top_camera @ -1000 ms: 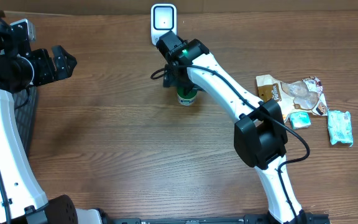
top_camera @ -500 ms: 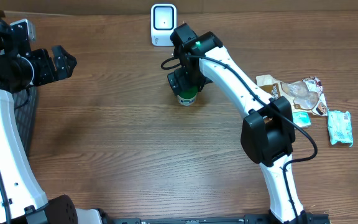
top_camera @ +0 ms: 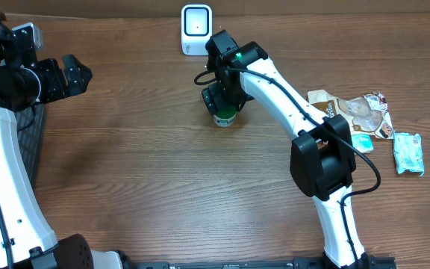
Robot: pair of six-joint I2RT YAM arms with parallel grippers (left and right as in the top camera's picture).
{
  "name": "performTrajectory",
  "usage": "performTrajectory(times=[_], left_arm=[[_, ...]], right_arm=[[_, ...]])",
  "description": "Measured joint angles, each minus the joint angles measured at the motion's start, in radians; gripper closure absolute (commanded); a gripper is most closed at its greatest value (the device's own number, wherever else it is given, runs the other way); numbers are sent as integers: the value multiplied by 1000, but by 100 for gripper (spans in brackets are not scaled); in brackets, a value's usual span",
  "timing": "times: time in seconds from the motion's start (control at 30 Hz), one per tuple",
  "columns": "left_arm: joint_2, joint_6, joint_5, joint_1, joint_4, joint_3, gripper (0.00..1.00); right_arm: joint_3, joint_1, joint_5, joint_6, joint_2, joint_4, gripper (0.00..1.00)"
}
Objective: Scan the item barcode
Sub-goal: 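Lift the jar and carry it up to the scanner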
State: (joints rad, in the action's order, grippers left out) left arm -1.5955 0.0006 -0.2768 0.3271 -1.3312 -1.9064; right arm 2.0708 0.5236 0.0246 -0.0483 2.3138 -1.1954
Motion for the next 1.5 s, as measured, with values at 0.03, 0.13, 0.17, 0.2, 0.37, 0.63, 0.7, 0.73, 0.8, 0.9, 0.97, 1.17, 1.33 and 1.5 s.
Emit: performTrajectory(times=[0.03,0.13,0.17,0.2,0.37,0.63,0.7,0.73,0.8,0.9,0.97,1.17,1.33,1.5], left_arm=[[0,0,0,0,0,0,0],[0,0,0,0,0,0,0],[0,0,0,0,0,0,0],[0,0,0,0,0,0,1],[0,0,0,0,0,0,0],[0,0,0,0,0,0,0],[0,0,0,0,0,0,0],[0,0,0,0,0,0,0],[0,0,0,0,0,0,0],[0,0,0,0,0,0,0],[0,0,0,0,0,0,0],[0,0,0,0,0,0,0],[0,0,0,0,0,0,1],[0,0,0,0,0,0,0]], right_arm=[[-6,0,4,0,0,3,14],[-22,0,11,1,0,10,19],[-29,0,13,1,0,13,20],[-32,0,13,1,0,13,21],[-36,0,18,3,0,24,36],[-35,0,21,7,-3,22,51],[-24,0,22,6,-3,-2,51],[-19,0,23,6,-3,-13,51],[10,0,40,6,-3,-43,51],[51,-5,103,3,-13,-63,52],[64,-16,180,5,-35,-66,56],[87,-127,507,26,-122,-70,65],[95,-259,822,72,-142,-75,65],[95,-339,1080,134,-142,-76,65]])
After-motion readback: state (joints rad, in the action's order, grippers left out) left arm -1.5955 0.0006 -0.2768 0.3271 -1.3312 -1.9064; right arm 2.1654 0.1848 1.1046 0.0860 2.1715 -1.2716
